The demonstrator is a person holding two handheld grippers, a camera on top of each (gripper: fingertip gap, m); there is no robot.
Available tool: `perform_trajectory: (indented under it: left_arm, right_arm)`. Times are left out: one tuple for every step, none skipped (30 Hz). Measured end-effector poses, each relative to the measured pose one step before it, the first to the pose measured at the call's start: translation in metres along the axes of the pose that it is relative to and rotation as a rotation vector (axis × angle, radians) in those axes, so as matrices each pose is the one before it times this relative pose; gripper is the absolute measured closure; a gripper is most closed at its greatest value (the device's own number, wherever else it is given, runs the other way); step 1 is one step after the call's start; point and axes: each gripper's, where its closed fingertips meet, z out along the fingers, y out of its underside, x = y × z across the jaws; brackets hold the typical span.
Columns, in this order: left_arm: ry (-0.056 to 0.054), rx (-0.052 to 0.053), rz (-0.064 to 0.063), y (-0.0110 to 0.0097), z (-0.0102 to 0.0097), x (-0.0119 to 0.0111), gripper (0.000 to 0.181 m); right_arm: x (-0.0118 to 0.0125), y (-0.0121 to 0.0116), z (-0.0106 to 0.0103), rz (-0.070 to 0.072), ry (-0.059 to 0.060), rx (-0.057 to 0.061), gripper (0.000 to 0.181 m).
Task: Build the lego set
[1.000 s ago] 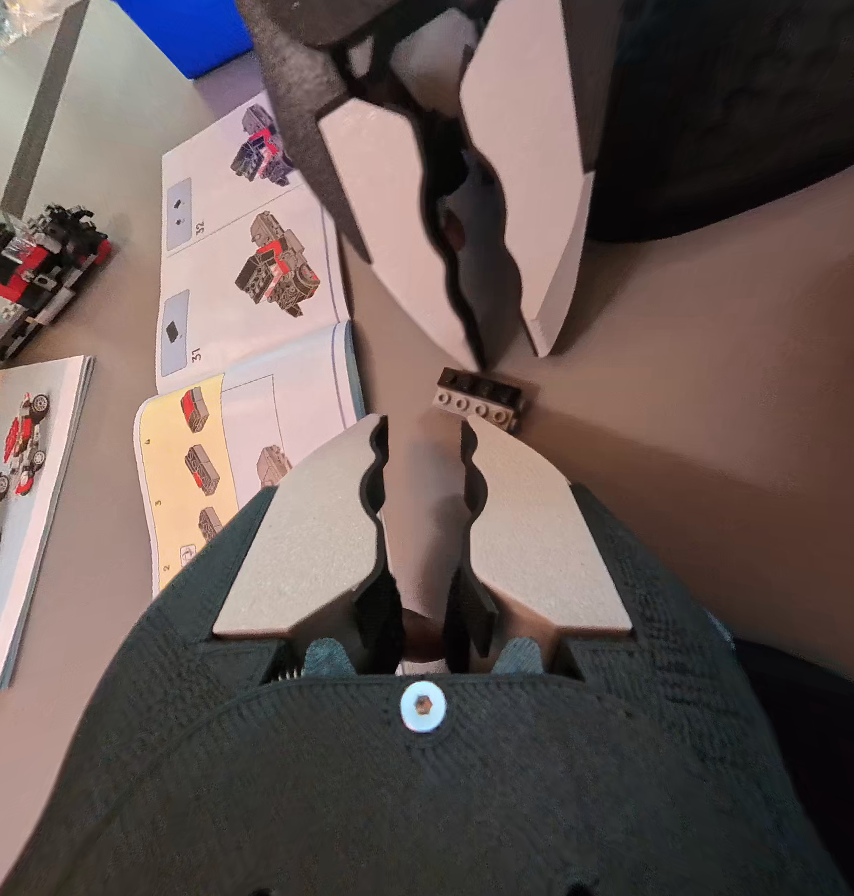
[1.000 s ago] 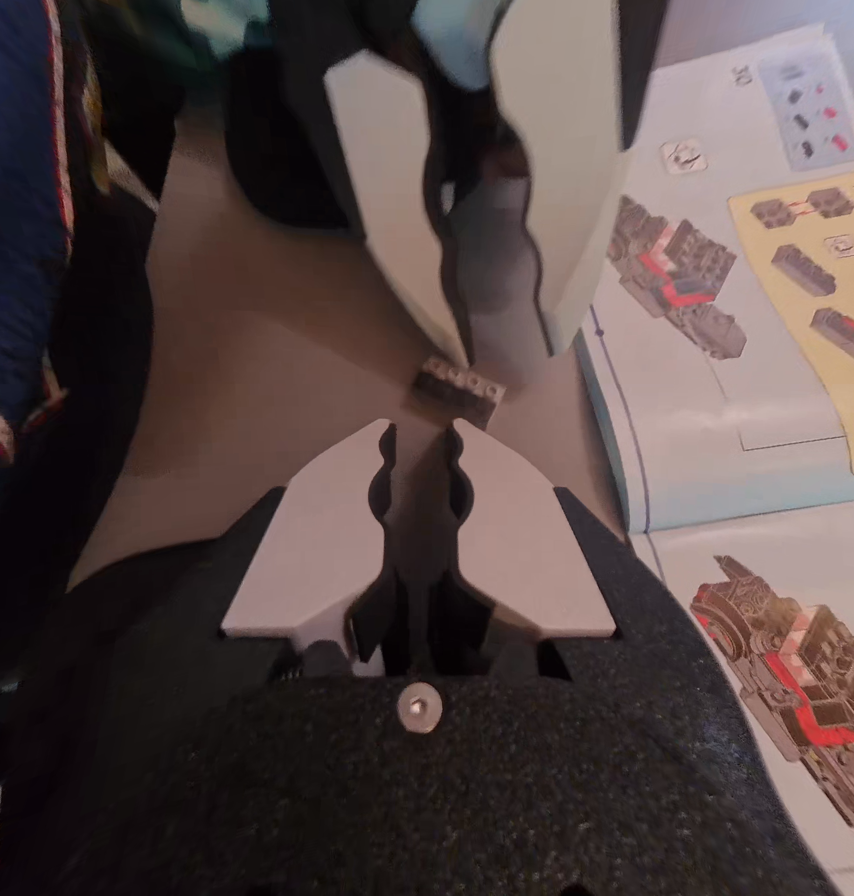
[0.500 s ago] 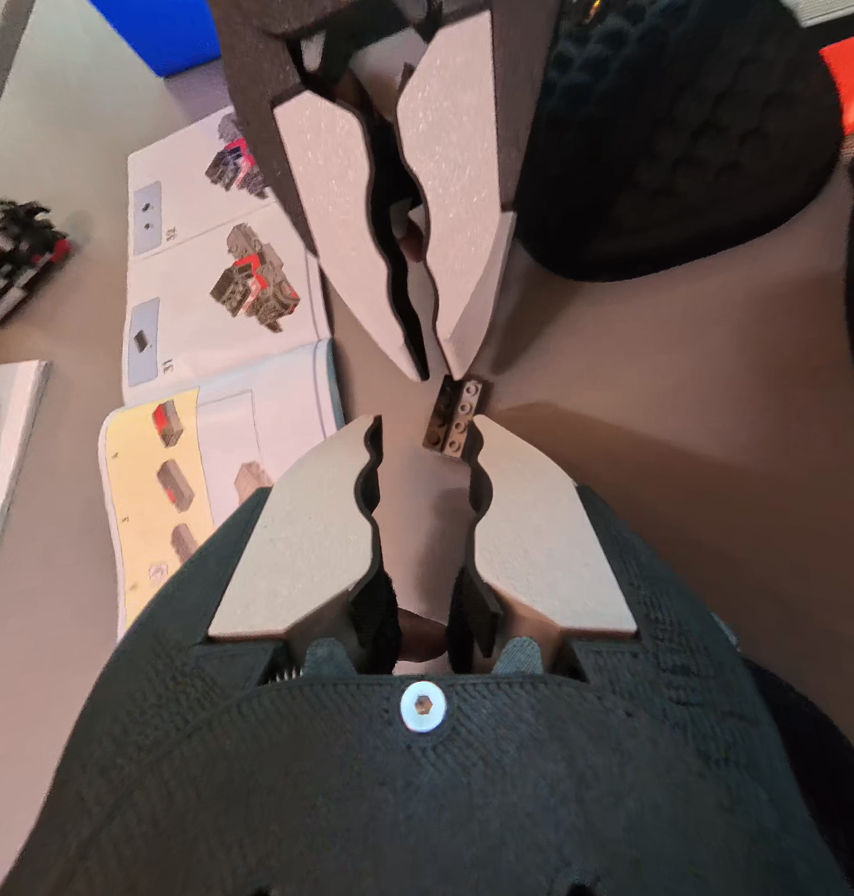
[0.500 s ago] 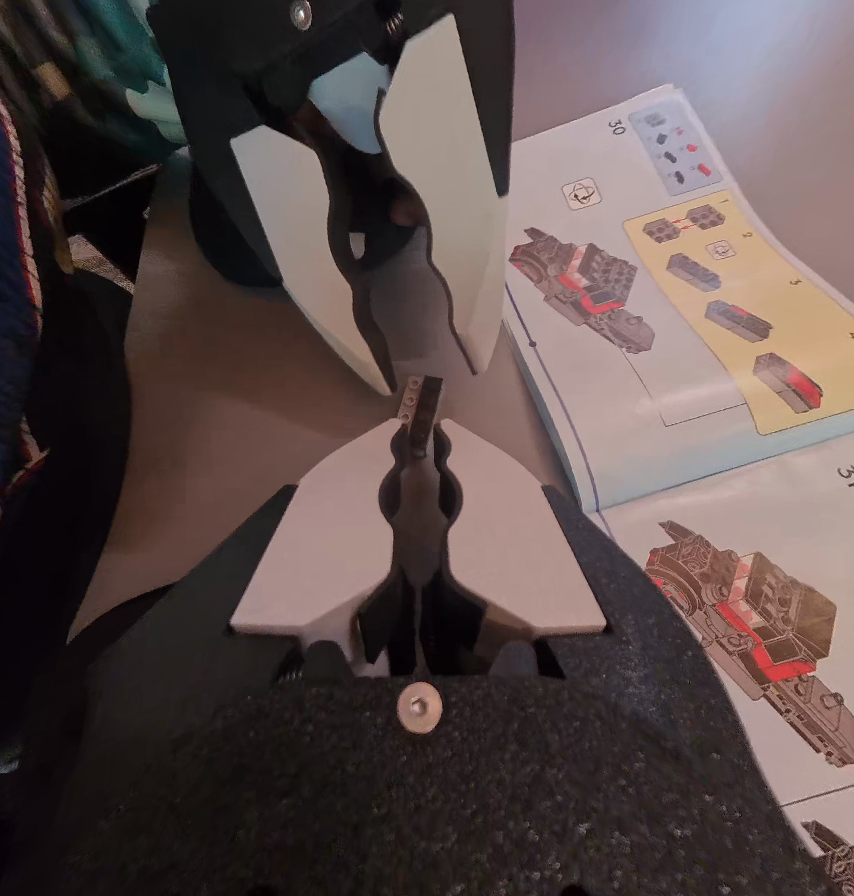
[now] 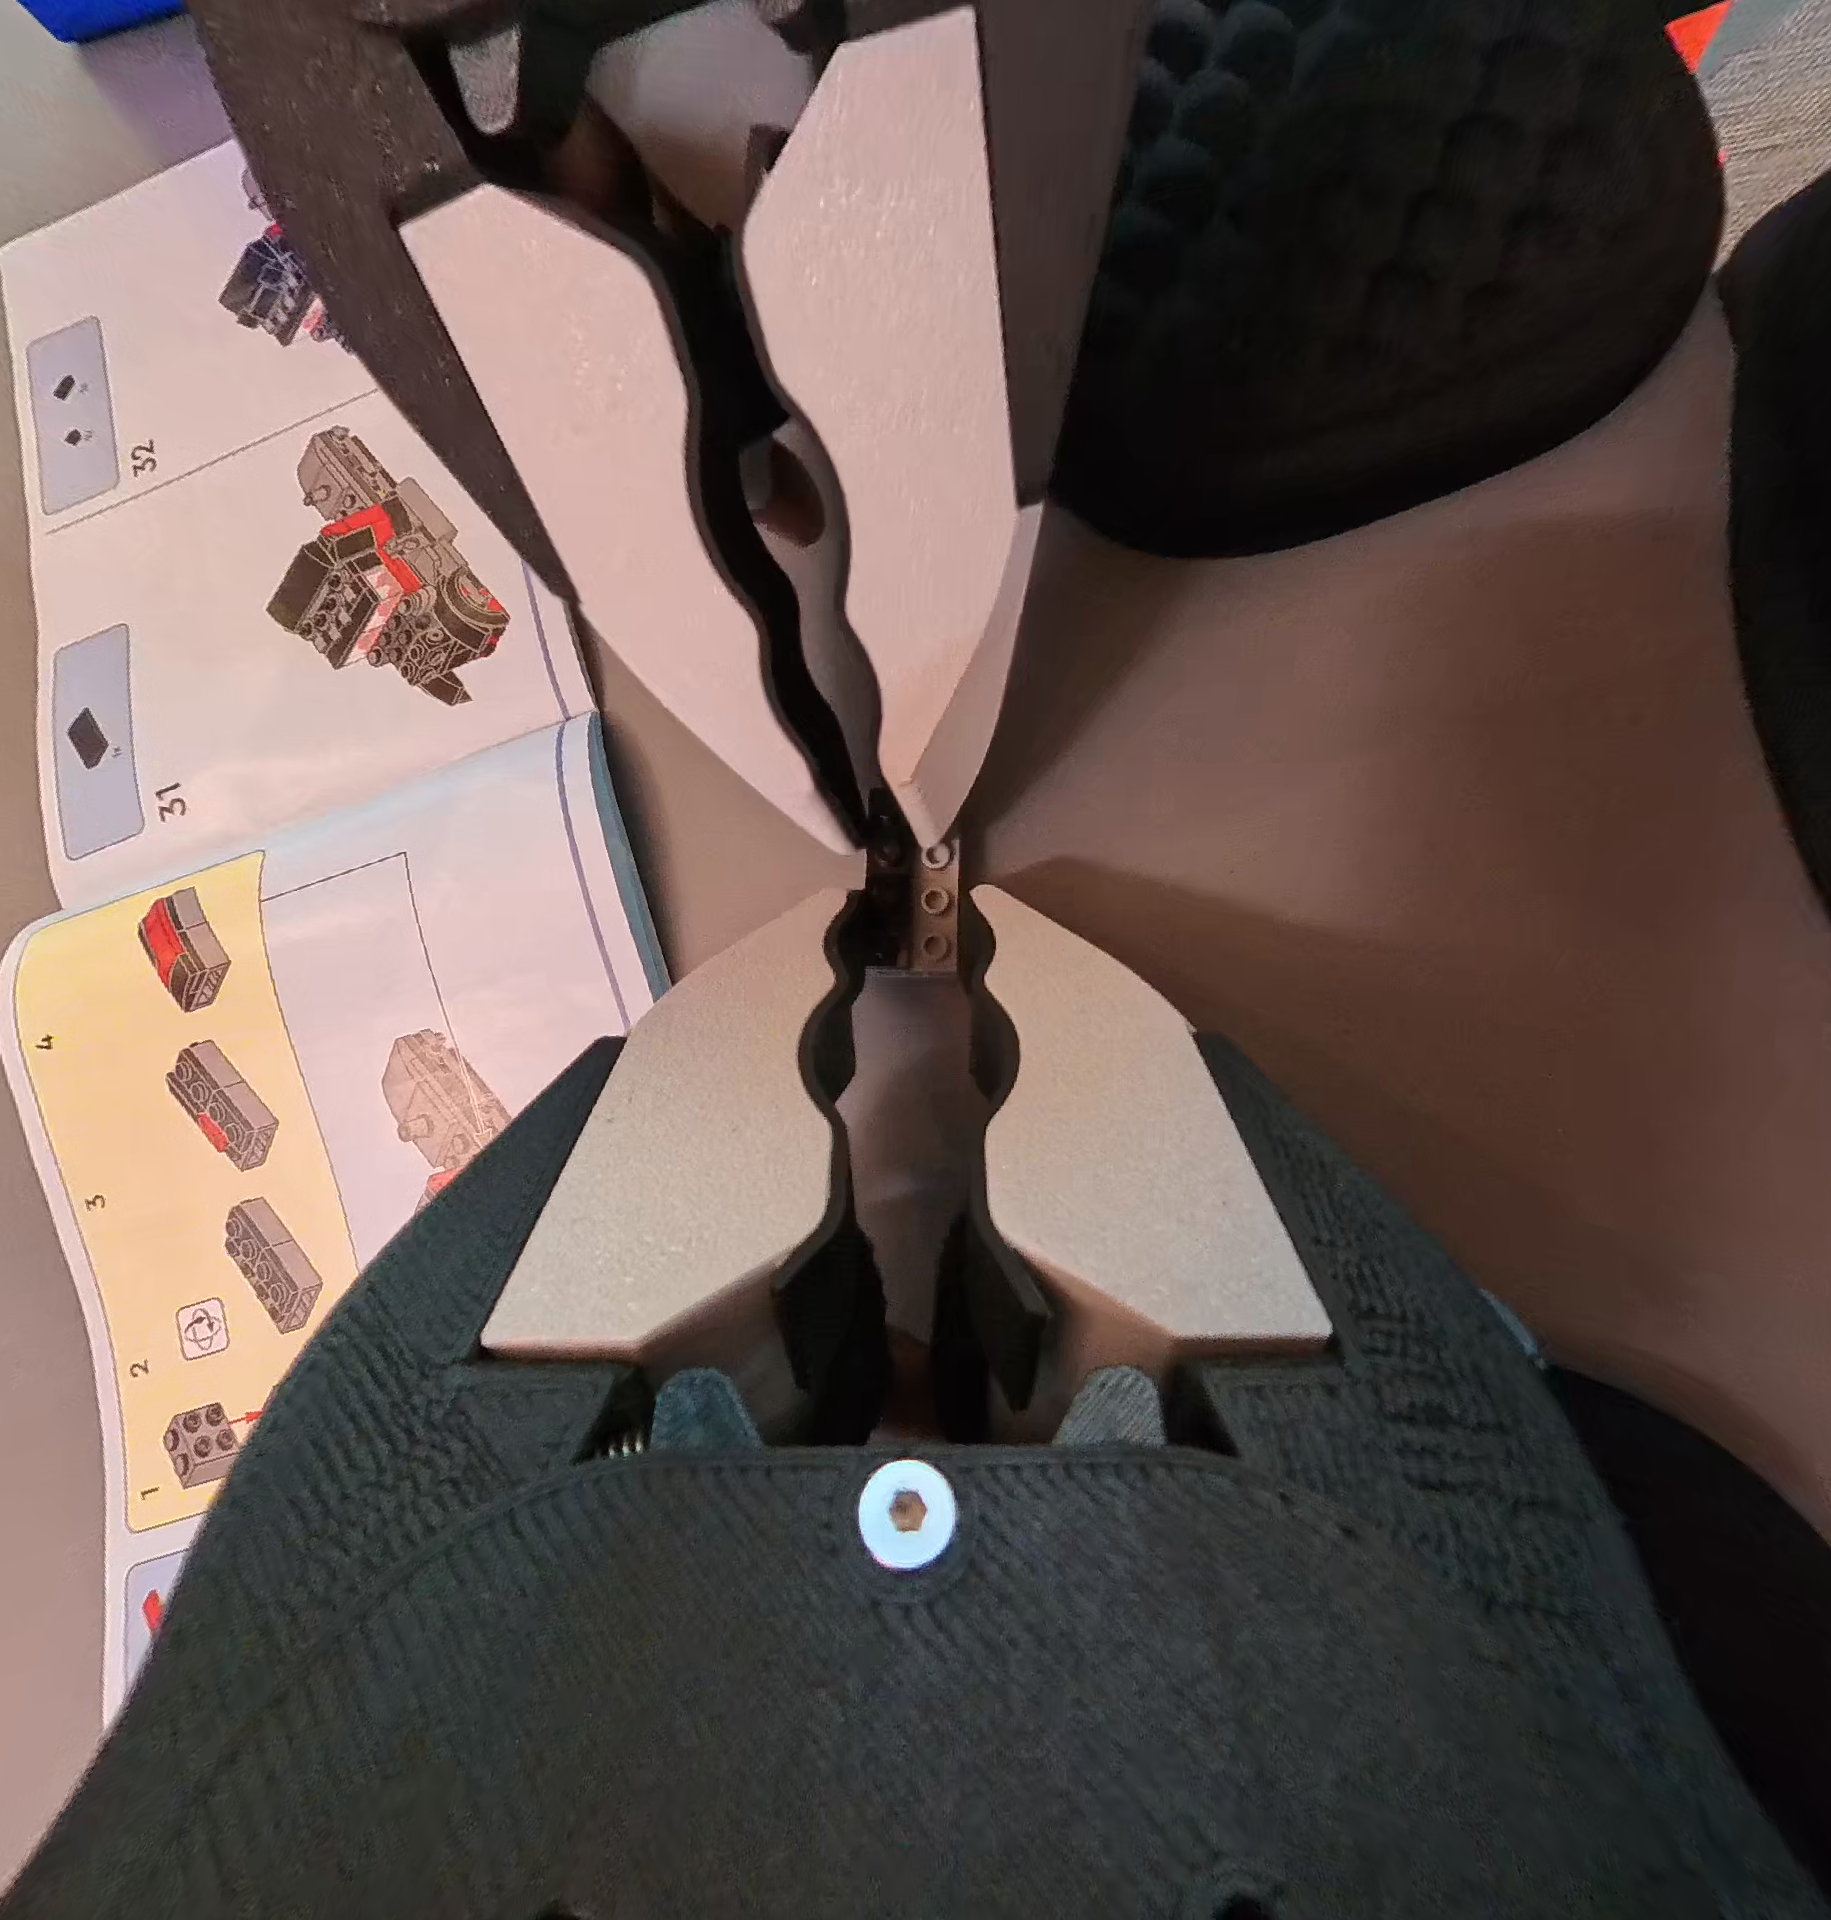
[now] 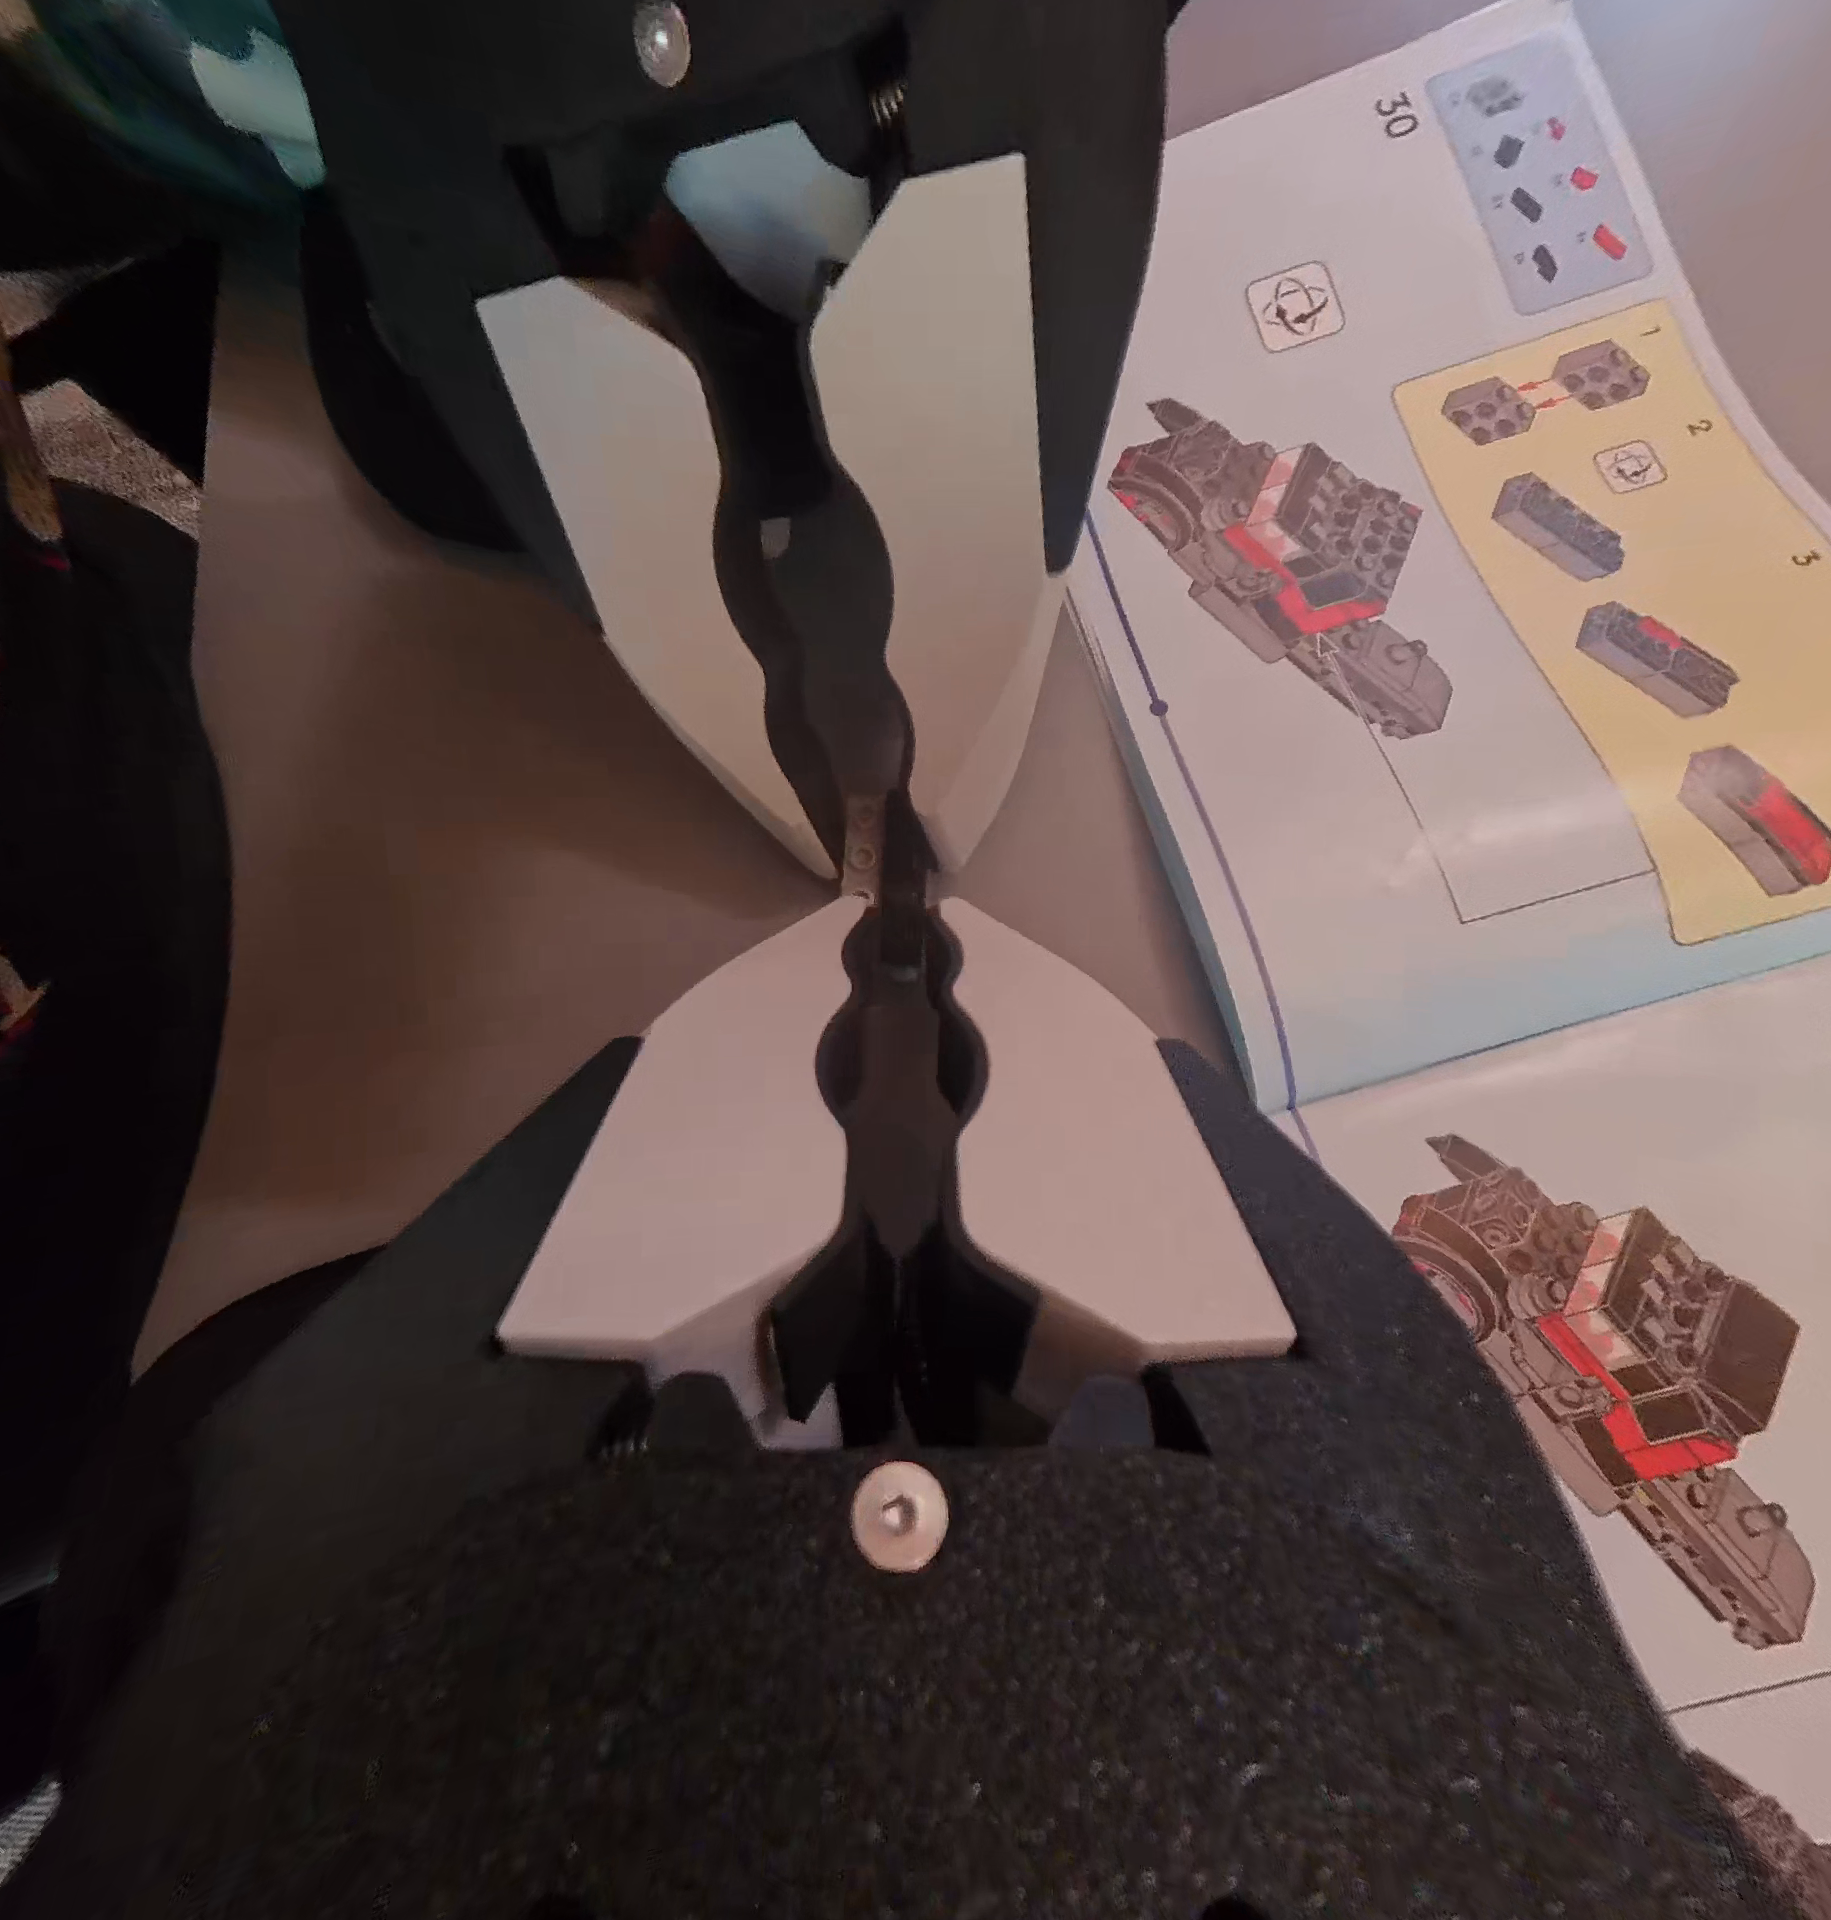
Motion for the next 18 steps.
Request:
perform_trajectory:
  left_arm:
    - [-0.0044, 0.0, 0.0043, -0.0001, 0.00004, 0.00007, 0.164]
    - [-0.0045, -0.0007, 0.0028, 0.00004, -0.00003, 0.00003, 0.164]
    - [-0.0007, -0.0007, -0.0021, 0.0, -0.00008, -0.00004, 0.164]
    - [0.0055, 0.0002, -0.0102, 0.00006, -0.00008, 0.00012, 0.164]
    - [0.0104, 0.0006, -0.014, 0.00001, -0.00006, 0.00014, 0.164]
    - [0.0122, 0.0004, -0.0129, -0.00005, -0.00001, 0.00012, 0.164]
    - [0.0124, 0.0011, -0.013, -0.00003, 0.00002, 0.00011, 0.164]
    - [0.0099, 0.0024, -0.0122, -0.00019, 0.0, 0.00014, 0.164]
    - [0.0057, 0.0013, -0.0085, -0.00005, -0.00003, -0.00008, 0.164]
    - [-0.0005, -0.0018, -0.0091, 0.00041, -0.00018, -0.00085, 0.164]
    - [0.0029, 0.001, -0.0098, 0.00012, -0.00021, -0.00036, 0.164]
    - [0.0051, 0.0016, -0.0029, -0.00017, 0.00011, 0.00029, 0.164]
    - [-0.0022, -0.0005, 0.0047, -0.00004, 0.00003, 0.0, 0.164]
    - [-0.0063, 0.0002, 0.0086, -0.00003, 0.00005, 0.00005, 0.164]
    - [-0.0089, -0.0004, 0.011, -0.00007, 0.00006, -0.00006, 0.164]
    - [-0.0103, -0.0009, 0.011, 0.00001, 0.0001, -0.0001, 0.164]
    - [-0.0116, -0.001, 0.0106, 0.00007, 0.00001, -0.00029, 0.164]
    - [-0.0139, -0.0011, 0.0136, -0.00005, 0.0, -0.00031, 0.164]
  right_arm:
    - [0.00011, -0.00004, -0.00009, -0.0188, 0.0034, -0.004, 0.173]
    - [-0.00012, -0.00002, -0.00015, -0.0237, 0.0048, -0.0019, 0.173]
    - [-0.00002, -0.00014, -0.00011, -0.0353, 0.0112, -0.0021, 0.173]
    - [-0.00006, -0.00021, -0.00016, -0.0571, 0.0236, -0.0032, 0.173]
    - [0.00004, -0.00036, -0.00015, -0.0738, 0.0344, -0.0062, 0.173]
    - [-0.00004, -0.00043, -0.00048, -0.0717, 0.0359, -0.0077, 0.174]
    - [0.00004, -0.00042, -0.00048, -0.0578, 0.0328, -0.0047, 0.174]
    - [0.00005, -0.00043, -0.00048, -0.0432, 0.0275, 0.001, 0.175]
    - [-0.00003, -0.00069, -0.00063, -0.0381, 0.0239, 0.0079, 0.175]
    - [-0.00033, -0.00117, -0.002, -0.0418, 0.0224, 0.0125, 0.181]
    - [0.0035, 0.00017, -0.00255, -0.0388, 0.0483, 0.0044, 0.181]
    - [0.00057, -0.00048, -0.00207, -0.0181, 0.0185, 0.011, 0.181]
    - [0.00159, -0.00236, -0.00206, 0.0301, 0.0129, 0.0309, 0.181]
    - [-0.00049, -0.00205, -0.00162, 0.0706, -0.0197, 0.036, 0.181]
    - [0.00035, -0.00055, -0.00125, 0.0941, -0.0287, 0.0243, 0.181]
    - [0.00257, -0.00088, -0.00173, 0.0882, -0.0186, 0.0212, 0.181]
    - [0.00057, -0.00288, -0.0019, 0.0706, -0.032, 0.0292, 0.179]
    - [0.00011, -0.00219, -0.00088, 0.0712, -0.0353, 0.0179, 0.176]
